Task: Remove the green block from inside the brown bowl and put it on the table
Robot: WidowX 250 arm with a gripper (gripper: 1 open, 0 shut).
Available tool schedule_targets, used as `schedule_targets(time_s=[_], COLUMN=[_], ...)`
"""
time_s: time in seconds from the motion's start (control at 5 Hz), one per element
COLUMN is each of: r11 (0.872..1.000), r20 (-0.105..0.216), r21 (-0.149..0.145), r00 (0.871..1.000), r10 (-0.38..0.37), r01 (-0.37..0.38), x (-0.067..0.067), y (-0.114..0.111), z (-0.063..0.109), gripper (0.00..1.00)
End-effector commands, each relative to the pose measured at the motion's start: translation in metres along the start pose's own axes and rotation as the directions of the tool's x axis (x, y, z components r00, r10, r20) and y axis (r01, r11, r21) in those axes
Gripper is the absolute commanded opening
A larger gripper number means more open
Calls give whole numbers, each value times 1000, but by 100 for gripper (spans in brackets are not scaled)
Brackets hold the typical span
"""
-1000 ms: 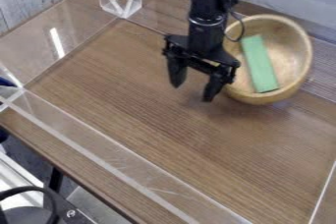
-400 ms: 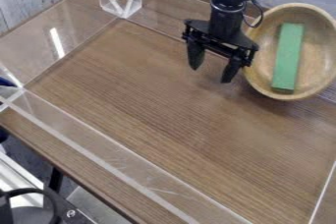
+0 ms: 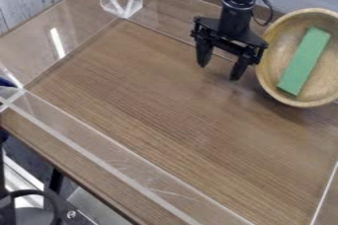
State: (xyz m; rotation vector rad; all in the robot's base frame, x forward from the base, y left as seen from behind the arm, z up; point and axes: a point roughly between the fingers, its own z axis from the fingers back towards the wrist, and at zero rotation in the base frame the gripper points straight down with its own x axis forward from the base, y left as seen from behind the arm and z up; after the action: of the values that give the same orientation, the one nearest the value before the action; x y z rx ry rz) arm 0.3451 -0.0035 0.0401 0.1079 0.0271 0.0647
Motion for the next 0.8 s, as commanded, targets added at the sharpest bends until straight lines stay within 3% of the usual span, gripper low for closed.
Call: schedule_targets(time_s=[0.0,0.4,0.6], r11=[1000,997,996], r20=[67,19,18], r21=[-6,-3,-13], r00=[998,997,996], r10=[3,80,84], r01=[-3,-80,-84], x=[19,12,13], y=[-5,-6,-3], z=[18,25,20], gripper=[100,100,100])
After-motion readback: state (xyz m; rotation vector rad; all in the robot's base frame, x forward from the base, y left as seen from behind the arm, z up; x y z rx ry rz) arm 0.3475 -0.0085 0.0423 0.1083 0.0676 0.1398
